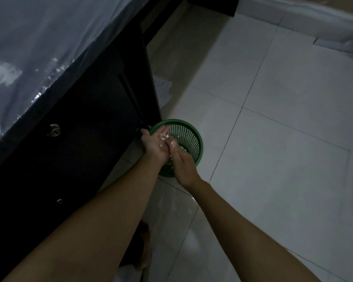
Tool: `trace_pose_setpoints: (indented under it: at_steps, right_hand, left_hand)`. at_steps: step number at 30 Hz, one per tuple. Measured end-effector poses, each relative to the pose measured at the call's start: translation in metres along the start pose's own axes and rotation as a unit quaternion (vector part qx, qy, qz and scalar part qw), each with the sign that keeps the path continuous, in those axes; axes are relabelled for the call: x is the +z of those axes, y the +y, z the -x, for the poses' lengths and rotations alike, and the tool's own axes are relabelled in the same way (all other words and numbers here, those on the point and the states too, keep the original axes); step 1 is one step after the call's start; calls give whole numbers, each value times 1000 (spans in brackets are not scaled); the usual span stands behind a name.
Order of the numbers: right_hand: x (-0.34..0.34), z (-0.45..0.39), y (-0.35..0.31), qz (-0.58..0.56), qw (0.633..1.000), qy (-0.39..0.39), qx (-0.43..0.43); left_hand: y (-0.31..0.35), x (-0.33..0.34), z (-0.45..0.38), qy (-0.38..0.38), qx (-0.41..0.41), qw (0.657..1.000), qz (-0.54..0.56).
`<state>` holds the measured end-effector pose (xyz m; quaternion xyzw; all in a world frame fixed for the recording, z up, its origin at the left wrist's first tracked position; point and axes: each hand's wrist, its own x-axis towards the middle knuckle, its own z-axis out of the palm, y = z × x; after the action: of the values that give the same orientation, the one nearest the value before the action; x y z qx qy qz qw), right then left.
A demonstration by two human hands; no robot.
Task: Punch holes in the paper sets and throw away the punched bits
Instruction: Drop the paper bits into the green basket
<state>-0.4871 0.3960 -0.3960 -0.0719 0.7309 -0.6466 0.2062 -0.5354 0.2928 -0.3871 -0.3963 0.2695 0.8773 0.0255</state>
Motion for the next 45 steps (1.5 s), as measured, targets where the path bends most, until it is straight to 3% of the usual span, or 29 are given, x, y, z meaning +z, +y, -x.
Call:
trace_pose_setpoints:
  at_steps: [3,10,12,16,23,29,32,34,36,39,43,45]
  right_hand:
    - [0,-4,0,17,1000,19,0]
    - [10,12,9,109,987,-1,-119]
    - [9,11,13,124,987,-9,-98]
    - [6,5,17,109,994,2,21]
    - [8,7,18,147,986,-30,-73]
    - [2,-11,16,157,986,11,58]
    - [0,-9,14,176,984,23,-12]
    - [3,-3,17,192,978,-9,-83]
    - [8,1,22,198,976,-33,-85]
    - [9,3,23,169,986,-1,-9]
    - [7,12,22,204,968,-4,-148]
    - [8,13,25,225,963,-7,-145]
  left_hand:
    - [-3,-2,0,19,-2,1000,-17]
    - [-3,-2,-4,36,2,996,-77]
    - [-2,-5,-3,26,-4,997,-71]
    - [-2,-8,1,8,-21,999,-34]
    - [1,-7,0,-2,-20,998,-61]
    - [4,-6,1,-48,-31,998,-38]
    - [2,-8,2,-42,-31,998,-30]
    - [2,-8,1,-39,-33,998,-34]
    - [3,-7,-1,-37,-36,997,-52]
    - [4,-8,0,-37,-36,997,-52]
    - [9,-10,-3,-39,-28,998,-31]
    - [11,-10,-4,-44,-25,998,-26]
